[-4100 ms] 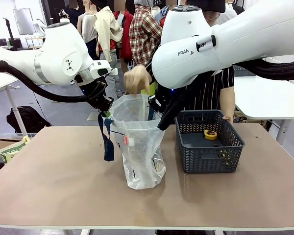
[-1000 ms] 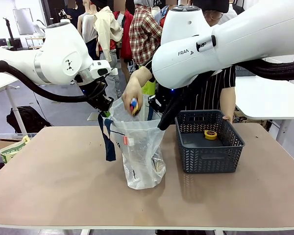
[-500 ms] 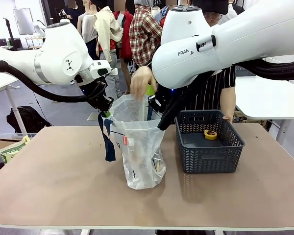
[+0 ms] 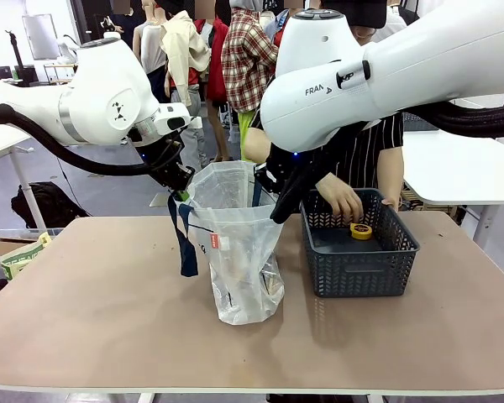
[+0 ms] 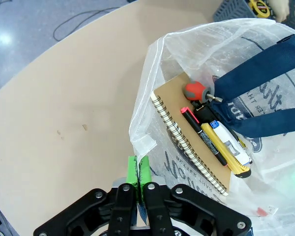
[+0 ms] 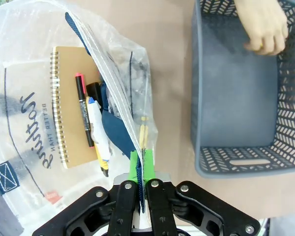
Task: Transfer purchased items from the store into the shopping bag.
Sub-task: Move the Reusable shopping bag to the right side of the table.
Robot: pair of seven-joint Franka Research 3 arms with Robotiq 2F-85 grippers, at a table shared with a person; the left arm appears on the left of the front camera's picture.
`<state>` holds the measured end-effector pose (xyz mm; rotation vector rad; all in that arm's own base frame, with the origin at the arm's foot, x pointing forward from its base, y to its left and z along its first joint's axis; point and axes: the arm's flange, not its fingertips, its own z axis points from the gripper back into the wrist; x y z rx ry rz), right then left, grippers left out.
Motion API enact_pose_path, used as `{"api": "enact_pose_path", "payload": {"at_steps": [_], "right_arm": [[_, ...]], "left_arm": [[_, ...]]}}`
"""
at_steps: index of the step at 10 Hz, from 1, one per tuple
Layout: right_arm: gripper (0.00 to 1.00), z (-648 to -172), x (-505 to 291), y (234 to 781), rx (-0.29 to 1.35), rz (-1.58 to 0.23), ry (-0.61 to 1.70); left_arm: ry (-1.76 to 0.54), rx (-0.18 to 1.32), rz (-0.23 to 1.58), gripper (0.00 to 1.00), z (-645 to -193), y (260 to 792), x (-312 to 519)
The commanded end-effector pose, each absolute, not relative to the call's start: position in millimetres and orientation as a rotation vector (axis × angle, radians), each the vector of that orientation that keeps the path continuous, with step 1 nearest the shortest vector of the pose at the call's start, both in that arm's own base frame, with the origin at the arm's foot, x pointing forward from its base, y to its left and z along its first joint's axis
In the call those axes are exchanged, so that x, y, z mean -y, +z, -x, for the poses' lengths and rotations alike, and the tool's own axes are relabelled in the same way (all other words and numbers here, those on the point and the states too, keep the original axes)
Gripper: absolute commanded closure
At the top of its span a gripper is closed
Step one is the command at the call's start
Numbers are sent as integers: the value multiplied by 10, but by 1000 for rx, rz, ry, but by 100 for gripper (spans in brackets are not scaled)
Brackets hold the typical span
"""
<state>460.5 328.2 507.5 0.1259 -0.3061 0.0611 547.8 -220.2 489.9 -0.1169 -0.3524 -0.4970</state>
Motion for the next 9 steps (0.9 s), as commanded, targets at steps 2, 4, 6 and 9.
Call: {"api": "enact_pose_path", "payload": {"at_steps": [2, 4, 6, 9], "right_arm": [[100, -4588, -3256, 5068, 317, -131, 50], [100, -4588, -3256, 5068, 317, -131, 50], [100, -4588, -3256, 5068, 317, -131, 50], [100, -4588, -3256, 5068, 317, -131, 50]], "left_arm": [[-494, 355, 116, 100, -5479, 4914, 2187], [-494, 355, 116, 100, -5479, 4914, 2187], [-494, 355, 116, 100, -5479, 4914, 2187], [-494, 355, 116, 100, -5479, 4914, 2187]]}}
